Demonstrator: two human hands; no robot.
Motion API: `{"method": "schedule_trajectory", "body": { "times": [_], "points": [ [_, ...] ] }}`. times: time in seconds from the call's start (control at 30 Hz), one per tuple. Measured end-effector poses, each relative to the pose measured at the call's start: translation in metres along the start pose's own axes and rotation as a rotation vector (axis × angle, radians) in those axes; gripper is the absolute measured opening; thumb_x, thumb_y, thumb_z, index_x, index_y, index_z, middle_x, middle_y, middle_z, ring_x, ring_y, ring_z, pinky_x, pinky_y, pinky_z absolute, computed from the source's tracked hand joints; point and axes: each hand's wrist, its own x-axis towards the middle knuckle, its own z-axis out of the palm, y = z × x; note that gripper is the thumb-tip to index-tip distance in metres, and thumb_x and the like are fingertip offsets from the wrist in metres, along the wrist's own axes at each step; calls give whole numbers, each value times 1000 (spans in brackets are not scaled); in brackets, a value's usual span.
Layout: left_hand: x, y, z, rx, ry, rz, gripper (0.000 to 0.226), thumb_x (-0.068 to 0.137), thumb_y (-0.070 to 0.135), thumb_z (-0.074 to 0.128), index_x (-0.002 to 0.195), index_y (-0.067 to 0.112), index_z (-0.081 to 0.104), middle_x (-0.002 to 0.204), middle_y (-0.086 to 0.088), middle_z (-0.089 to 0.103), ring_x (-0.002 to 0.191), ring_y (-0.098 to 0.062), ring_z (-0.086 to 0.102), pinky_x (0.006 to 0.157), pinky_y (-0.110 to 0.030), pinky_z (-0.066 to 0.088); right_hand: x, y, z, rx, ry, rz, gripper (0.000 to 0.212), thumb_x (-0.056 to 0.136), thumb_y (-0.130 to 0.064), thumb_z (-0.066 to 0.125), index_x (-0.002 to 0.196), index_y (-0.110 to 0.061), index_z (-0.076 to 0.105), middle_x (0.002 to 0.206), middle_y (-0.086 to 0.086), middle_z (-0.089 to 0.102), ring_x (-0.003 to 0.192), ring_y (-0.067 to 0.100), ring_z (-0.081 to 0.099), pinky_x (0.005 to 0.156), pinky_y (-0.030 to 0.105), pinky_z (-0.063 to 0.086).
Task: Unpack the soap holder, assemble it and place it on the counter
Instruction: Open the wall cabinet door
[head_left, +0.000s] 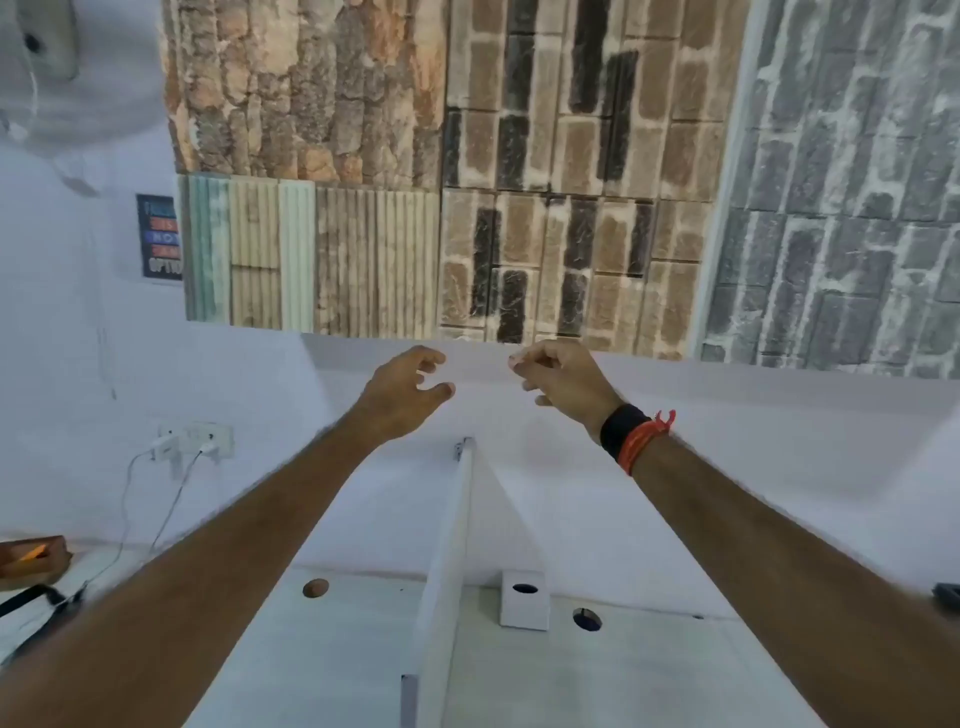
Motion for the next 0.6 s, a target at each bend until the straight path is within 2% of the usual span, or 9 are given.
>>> {"method": "schedule_trajectory", "body": {
  "times": [0.13,0.23,0.3,0.43,0.5,0.6],
  "points": [
    [3,-45,-16,-88,13,-146,40,88,29,70,125,18,59,122,0,61,108,-17,60,85,-28,48,29,9,46,443,-80,287,36,92,-26,68,115,1,66,102,10,70,86,23,67,80,34,58],
    [17,-72,-28,-180,36,-192,36,89,25,67,124,18,61,120,0,62,106,-16,60,78,-25,49,58,14,84,752,-26,425,32,91,-16,68,117,2,62,106,16,68,85,26,67,76,32,59],
    [25,-84,-33,-200,42,-160,32,90,25,67,122,19,62,117,1,64,102,-15,61,69,-19,47,85,16,104,853,46,473,37,92,-13,67,124,3,57,107,16,66,83,25,65,74,30,58],
    [40,-106,-41,-222,8,-110,24,90,24,66,114,20,67,107,3,68,96,-11,66,67,-16,48,134,13,131,1008,163,520,53,94,-25,66,138,-3,47,101,14,56,73,21,52,70,29,52],
    [46,-117,-44,-207,-15,-86,21,90,24,66,111,20,69,105,5,69,93,-9,66,67,-16,48,150,11,141,1064,189,545,60,93,-33,65,143,-10,42,113,15,51,72,19,45,74,30,48],
    [50,-129,-45,-229,-41,-78,20,91,24,65,110,19,69,104,4,69,91,-9,66,68,-16,49,162,10,148,1096,243,559,68,91,-40,66,146,-10,39,138,15,41,92,23,50,79,31,48]
  ]
}}
